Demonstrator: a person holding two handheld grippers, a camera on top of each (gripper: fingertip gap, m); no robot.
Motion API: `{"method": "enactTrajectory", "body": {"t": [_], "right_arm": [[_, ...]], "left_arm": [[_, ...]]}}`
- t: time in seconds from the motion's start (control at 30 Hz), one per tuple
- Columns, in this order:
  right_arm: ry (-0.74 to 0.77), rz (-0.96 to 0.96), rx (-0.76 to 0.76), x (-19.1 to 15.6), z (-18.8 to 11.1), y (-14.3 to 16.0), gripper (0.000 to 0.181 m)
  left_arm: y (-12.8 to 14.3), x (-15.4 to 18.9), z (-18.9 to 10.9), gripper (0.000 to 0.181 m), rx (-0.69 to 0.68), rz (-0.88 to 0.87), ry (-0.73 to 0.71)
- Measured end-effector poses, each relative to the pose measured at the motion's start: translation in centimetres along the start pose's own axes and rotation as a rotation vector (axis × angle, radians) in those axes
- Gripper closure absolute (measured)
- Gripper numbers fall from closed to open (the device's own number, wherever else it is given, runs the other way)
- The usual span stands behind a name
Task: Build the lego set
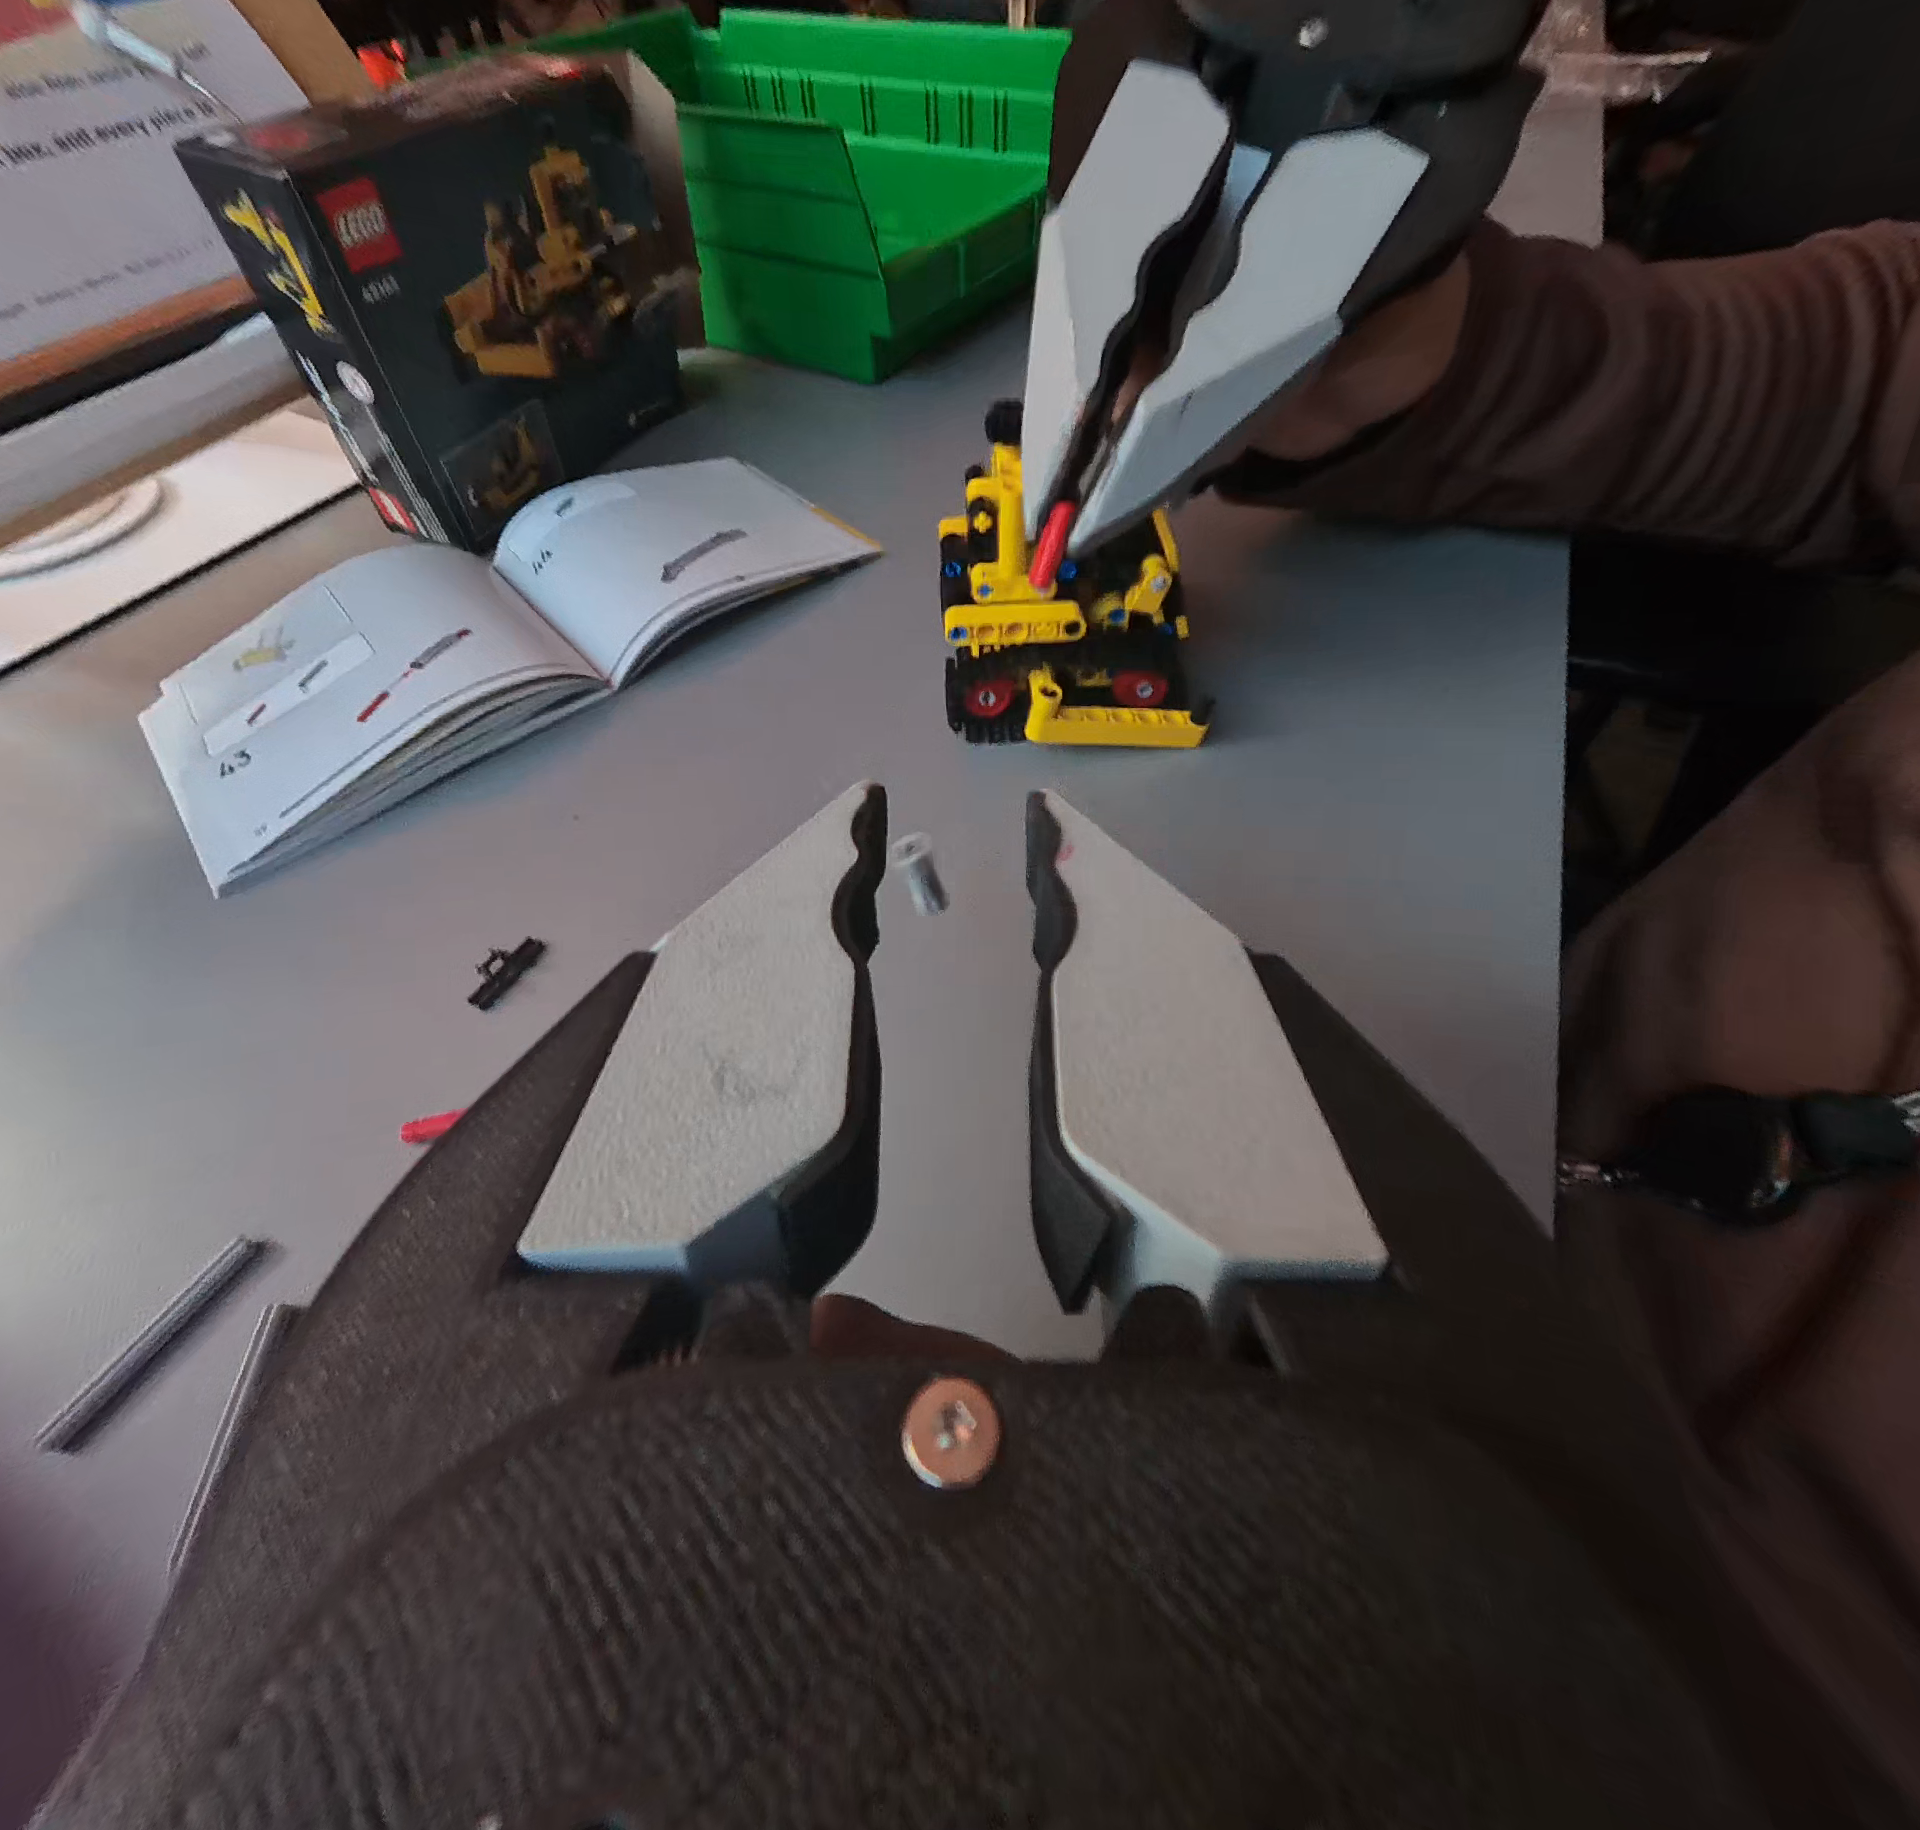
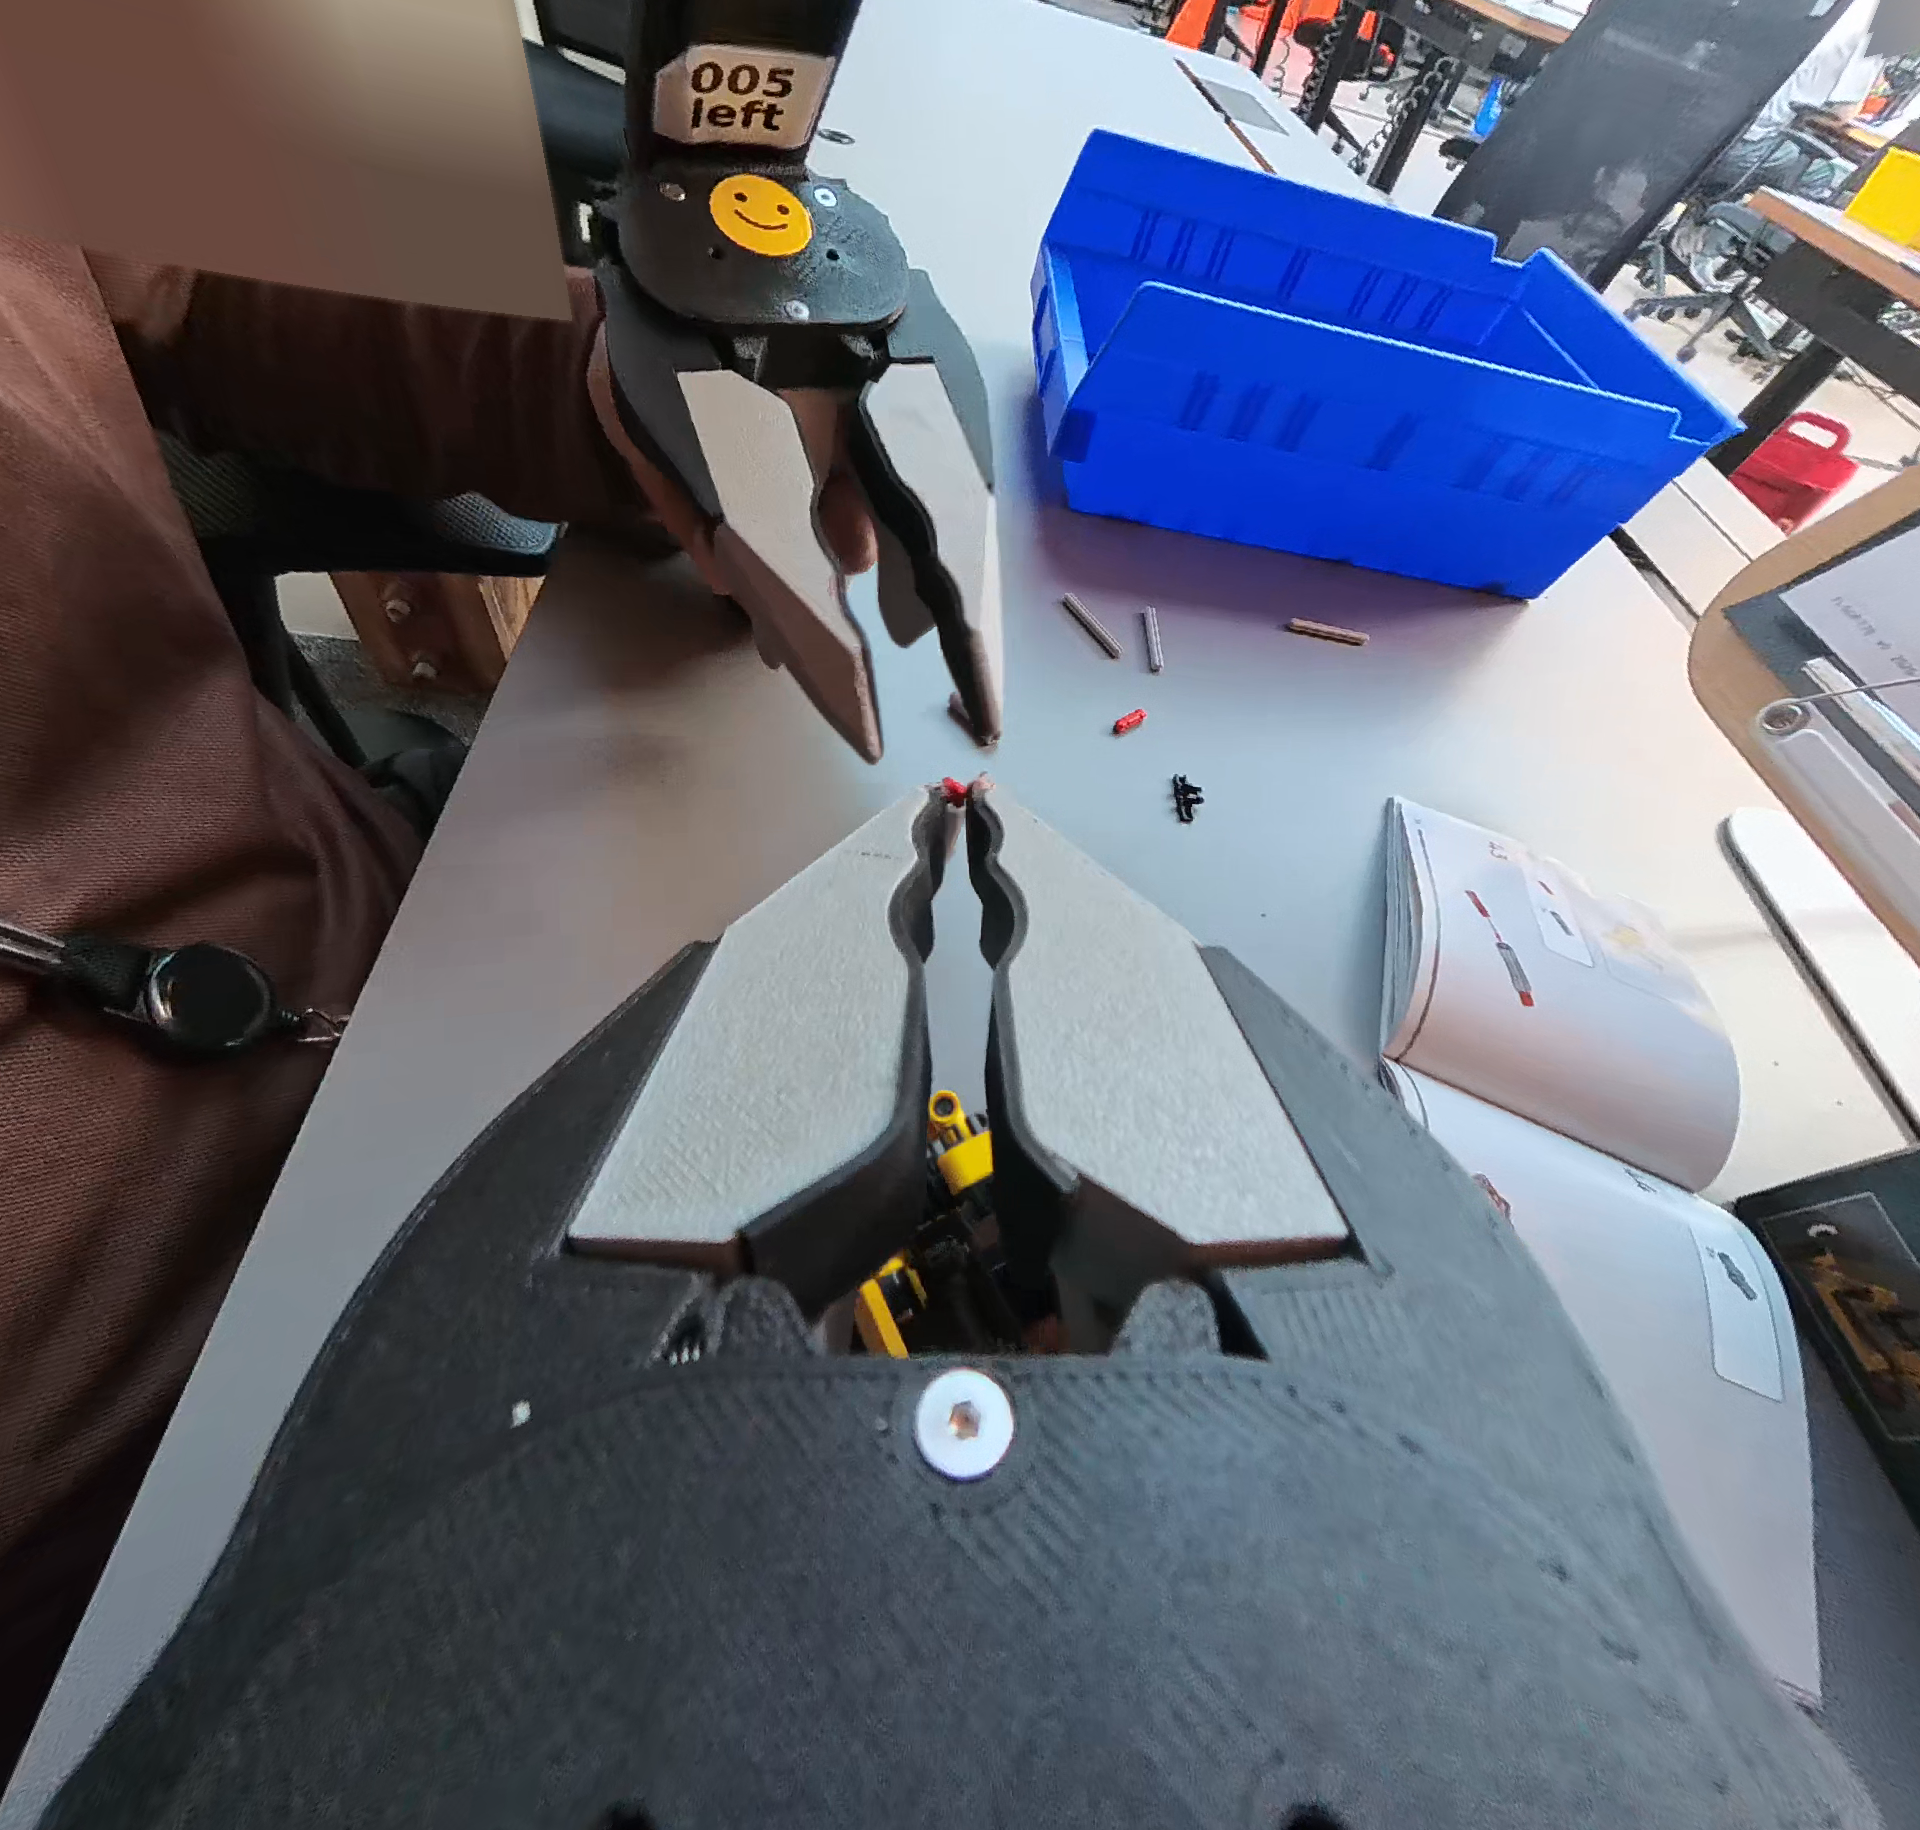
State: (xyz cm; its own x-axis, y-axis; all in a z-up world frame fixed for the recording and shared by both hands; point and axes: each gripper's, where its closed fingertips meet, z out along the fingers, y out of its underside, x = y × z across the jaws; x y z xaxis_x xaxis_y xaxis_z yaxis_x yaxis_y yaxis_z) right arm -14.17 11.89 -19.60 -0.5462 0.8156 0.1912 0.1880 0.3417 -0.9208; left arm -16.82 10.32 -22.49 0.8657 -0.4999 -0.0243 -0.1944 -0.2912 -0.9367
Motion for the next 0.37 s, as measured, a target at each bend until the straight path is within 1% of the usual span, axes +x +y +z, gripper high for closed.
{"method": "enactTrajectory", "body": {"t": [0.07,0.1,0.17,0.23,0.3,0.37], "right_arm": [[0.007,0.009,0.010,0.3,-0.3,-0.1,0.181],[0.010,0.011,0.011,0.4,-0.5,-0.1,0.181],[0.015,0.012,0.014,0.5,-0.8,-0.1,0.181],[0.017,0.011,0.010,0.5,-1.0,0.0,0.181],[0.016,0.015,0.004,0.4,-1.0,0.2,0.180],[0.010,0.022,-0.004,0.4,-1.1,0.3,0.180]], "left_arm": [[1.3,-0.2,0.1,0.150,-0.092,-0.012,-0.001],[1.6,-0.4,0.1,0.149,-0.116,-0.004,-0.010],[2.0,-0.6,-0.2,0.151,-0.138,0.027,-0.017],[2.9,-0.7,-0.3,0.152,-0.194,0.048,-0.001],[3.4,-1.3,-0.3,0.155,-0.229,0.070,-0.017],[3.2,-0.8,0.1,0.160,-0.241,0.076,0.028]]}}
